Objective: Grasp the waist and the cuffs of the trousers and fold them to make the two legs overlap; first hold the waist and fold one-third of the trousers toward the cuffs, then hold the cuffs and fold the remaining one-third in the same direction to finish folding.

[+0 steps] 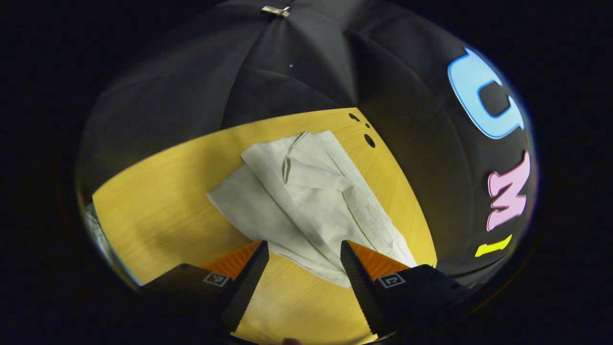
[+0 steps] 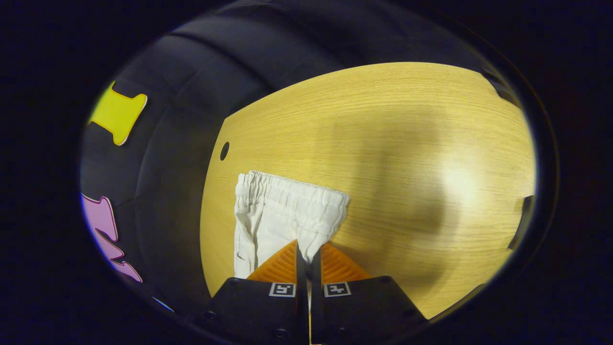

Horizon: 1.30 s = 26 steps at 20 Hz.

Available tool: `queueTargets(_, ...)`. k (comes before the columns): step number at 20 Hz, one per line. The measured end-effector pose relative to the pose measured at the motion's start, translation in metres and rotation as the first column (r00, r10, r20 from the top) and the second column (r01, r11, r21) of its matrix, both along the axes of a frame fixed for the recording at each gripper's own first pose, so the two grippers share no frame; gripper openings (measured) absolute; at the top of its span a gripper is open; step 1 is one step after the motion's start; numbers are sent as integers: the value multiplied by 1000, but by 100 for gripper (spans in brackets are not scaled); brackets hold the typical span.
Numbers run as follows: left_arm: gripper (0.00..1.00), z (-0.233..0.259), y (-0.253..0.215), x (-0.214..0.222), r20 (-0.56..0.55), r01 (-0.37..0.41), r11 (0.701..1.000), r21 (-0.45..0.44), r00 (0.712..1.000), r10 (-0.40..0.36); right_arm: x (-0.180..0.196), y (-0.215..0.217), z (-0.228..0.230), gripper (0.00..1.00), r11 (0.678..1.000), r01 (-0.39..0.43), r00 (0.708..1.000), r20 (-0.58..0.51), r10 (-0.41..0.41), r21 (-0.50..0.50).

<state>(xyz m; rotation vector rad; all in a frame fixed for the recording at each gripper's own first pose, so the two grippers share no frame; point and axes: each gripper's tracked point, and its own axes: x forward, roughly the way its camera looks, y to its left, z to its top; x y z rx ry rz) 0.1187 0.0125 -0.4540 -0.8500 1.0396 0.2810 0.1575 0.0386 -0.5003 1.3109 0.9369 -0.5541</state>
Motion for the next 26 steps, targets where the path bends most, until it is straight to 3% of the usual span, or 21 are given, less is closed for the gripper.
queueTargets(1, 96, 2, 0, 9, 8, -29, 999, -14, 1000, 30, 1, 1, -1, 7, 1000, -7, 1000, 4, 7, 8)
queueTargets(9, 93, -23, -10, 70, -38, -100, 995, 9, 994, 100, 2, 2, 0, 7, 997, -73, 997, 28, 73, -7)
queueTargets(10, 66, -35, -9, 63, -103, -84, 995, 58, 991, 89, 2, 1, 0, 6, 997, -75, 997, 29, 76, -11)
queueTargets(12, 13, -34, -12, 64, -78, -96, 994, 49, 992, 99, 2, 2, -1, 6, 997, -79, 996, 32, 80, -15)
queueTargets(16, 6, -31, -13, 61, -58, -136, 991, -17, 989, 135, 0, -5, 7, 6, 995, -85, 994, 59, 89, -59)
queueTargets(22, 6, -27, -5, 62, -31, -100, 991, -89, 995, 97, 0, -29, 56, 7, 980, -108, 979, 153, 134, -166)
queueTargets(26, 6, -27, -4, 61, -32, -70, 994, -79, 997, 67, 14, -33, 89, 6, 947, -173, 941, 240, 240, -269)
